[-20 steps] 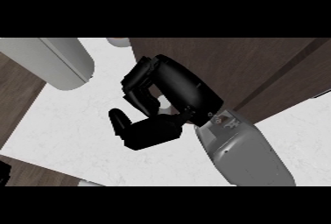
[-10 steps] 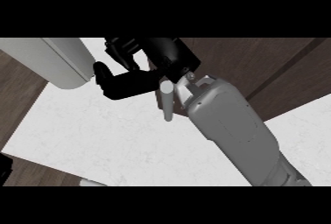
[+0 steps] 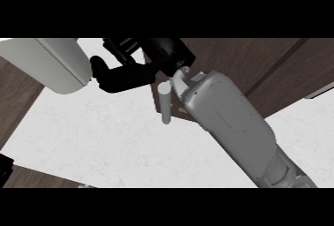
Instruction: Pick up the wine, place it into the cabinet and close the cabinet
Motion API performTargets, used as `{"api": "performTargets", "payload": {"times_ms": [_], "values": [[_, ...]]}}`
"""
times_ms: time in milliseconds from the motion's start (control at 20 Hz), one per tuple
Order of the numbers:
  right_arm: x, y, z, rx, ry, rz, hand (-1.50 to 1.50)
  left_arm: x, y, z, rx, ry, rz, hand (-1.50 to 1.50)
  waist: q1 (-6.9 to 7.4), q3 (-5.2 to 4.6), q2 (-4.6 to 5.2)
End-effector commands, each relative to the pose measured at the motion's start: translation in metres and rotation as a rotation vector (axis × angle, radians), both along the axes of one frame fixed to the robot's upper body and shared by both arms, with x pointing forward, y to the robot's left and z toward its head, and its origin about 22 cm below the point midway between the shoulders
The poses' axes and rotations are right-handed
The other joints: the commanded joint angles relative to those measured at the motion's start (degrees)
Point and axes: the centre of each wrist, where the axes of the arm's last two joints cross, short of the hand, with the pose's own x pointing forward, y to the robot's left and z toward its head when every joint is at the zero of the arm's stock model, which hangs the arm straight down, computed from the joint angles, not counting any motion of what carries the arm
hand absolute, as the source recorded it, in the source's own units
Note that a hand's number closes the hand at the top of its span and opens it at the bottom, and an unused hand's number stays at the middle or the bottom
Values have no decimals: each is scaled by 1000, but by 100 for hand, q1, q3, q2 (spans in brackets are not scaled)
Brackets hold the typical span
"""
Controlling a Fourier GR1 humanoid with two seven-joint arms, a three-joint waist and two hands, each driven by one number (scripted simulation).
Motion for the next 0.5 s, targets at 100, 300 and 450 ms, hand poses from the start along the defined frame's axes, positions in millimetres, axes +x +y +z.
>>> {"api": "performTargets", "payload": {"times_ms": [100, 300, 450], "values": [[50, -56, -25, 10, 102, -245, 150, -1, 3, -2, 3, 8, 13, 150, -229, 86, 305], [55, -71, -31, 0, 105, -219, 150, -3, 1, -4, -3, 6, 24, 150, -300, 99, 320], [56, -70, -38, 15, 103, -202, 150, -2, 0, -3, -12, 3, 29, 150, -366, 97, 317]]}}
